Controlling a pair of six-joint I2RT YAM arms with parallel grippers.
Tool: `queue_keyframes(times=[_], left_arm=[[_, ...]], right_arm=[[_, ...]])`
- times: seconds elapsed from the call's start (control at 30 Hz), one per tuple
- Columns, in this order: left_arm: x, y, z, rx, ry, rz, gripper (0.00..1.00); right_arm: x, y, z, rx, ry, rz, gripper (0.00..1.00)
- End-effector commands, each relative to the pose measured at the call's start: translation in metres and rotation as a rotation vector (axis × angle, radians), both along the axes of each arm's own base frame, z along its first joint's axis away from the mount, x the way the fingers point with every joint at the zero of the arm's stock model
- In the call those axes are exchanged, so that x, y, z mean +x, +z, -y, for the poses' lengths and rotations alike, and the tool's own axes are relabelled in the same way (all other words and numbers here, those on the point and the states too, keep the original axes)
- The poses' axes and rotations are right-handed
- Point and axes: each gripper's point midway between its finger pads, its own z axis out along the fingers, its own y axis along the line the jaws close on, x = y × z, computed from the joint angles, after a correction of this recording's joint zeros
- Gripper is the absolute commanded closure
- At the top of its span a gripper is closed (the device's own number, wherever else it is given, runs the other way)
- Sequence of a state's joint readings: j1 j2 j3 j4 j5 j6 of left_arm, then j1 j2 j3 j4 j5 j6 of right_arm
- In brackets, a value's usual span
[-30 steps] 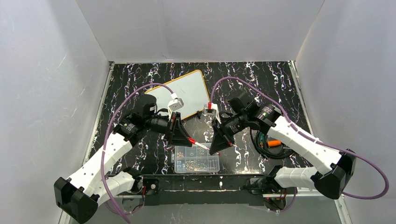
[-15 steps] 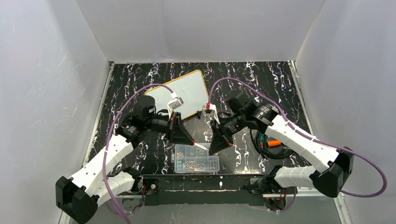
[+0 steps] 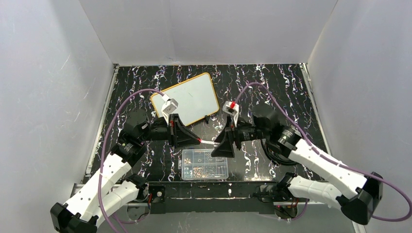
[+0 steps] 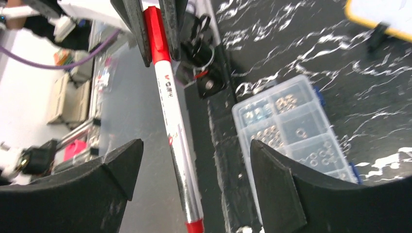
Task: Write a sentence on the whiteboard
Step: Open the whiteboard marker at the center of the board.
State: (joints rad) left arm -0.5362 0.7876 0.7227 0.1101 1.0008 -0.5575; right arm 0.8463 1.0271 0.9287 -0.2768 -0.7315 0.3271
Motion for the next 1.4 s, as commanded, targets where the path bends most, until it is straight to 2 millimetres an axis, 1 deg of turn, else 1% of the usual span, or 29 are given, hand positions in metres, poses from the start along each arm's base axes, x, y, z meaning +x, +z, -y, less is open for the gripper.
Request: queue_keyframes(times=[0.0,0.03,0.1,0.13,0.2,0.27,0.33,0.43,0.63,0.67,0.73,0.9,1.03,1.13,1.37], left_arm=[[0.016,0.018,0.000,-0.063,0.108,0.050,1.00],[0.017,0.019,0.000,-0.072,0.111,0.052,1.00],[0.019,0.023,0.001,-0.094,0.111,0.055,1.00],[0.019,0.025,0.002,-0.105,0.111,0.058,1.00],[0.019,0.032,0.002,-0.123,0.107,0.072,1.00],[0.019,0.036,0.003,-0.130,0.103,0.071,1.00],[0.019,0.038,0.004,-0.137,0.103,0.070,1.00],[0.019,0.040,0.003,-0.147,0.105,0.066,1.00],[0.020,0.044,0.003,-0.159,0.115,0.071,1.00],[0.020,0.045,0.003,-0.159,0.112,0.071,1.00],[0.019,0.045,0.003,-0.158,0.108,0.070,1.00],[0.020,0.047,0.004,-0.157,0.101,0.070,1.00],[0.020,0.048,0.005,-0.156,0.092,0.076,1.00],[0.021,0.049,0.006,-0.152,0.079,0.075,1.00],[0.022,0.050,0.006,-0.148,0.070,0.076,1.00]], right_arm=[[0.028,0.075,-0.006,0.378,-0.229,0.106,0.10],[0.028,0.087,-0.001,0.447,-0.261,0.119,0.09],[0.029,0.104,0.006,0.557,-0.304,0.129,0.09],[0.030,0.106,0.009,0.587,-0.320,0.121,0.09],[0.030,0.107,0.010,0.619,-0.334,0.097,0.11],[0.029,0.106,0.010,0.627,-0.324,0.082,0.15],[0.025,0.108,0.008,0.642,-0.301,0.069,0.21],[0.018,0.112,0.005,0.660,-0.242,0.054,0.26],[0.010,0.111,0.000,0.671,-0.178,0.013,0.47],[0.011,0.109,-0.001,0.666,-0.174,0.009,0.53],[0.010,0.108,-0.001,0.661,-0.172,0.006,0.61],[0.013,0.096,-0.004,0.610,-0.181,-0.006,0.69],[0.011,0.091,-0.005,0.585,-0.166,-0.010,0.69],[0.007,0.088,-0.007,0.560,-0.140,-0.019,0.65],[0.007,0.082,-0.009,0.521,-0.129,-0.026,0.66]])
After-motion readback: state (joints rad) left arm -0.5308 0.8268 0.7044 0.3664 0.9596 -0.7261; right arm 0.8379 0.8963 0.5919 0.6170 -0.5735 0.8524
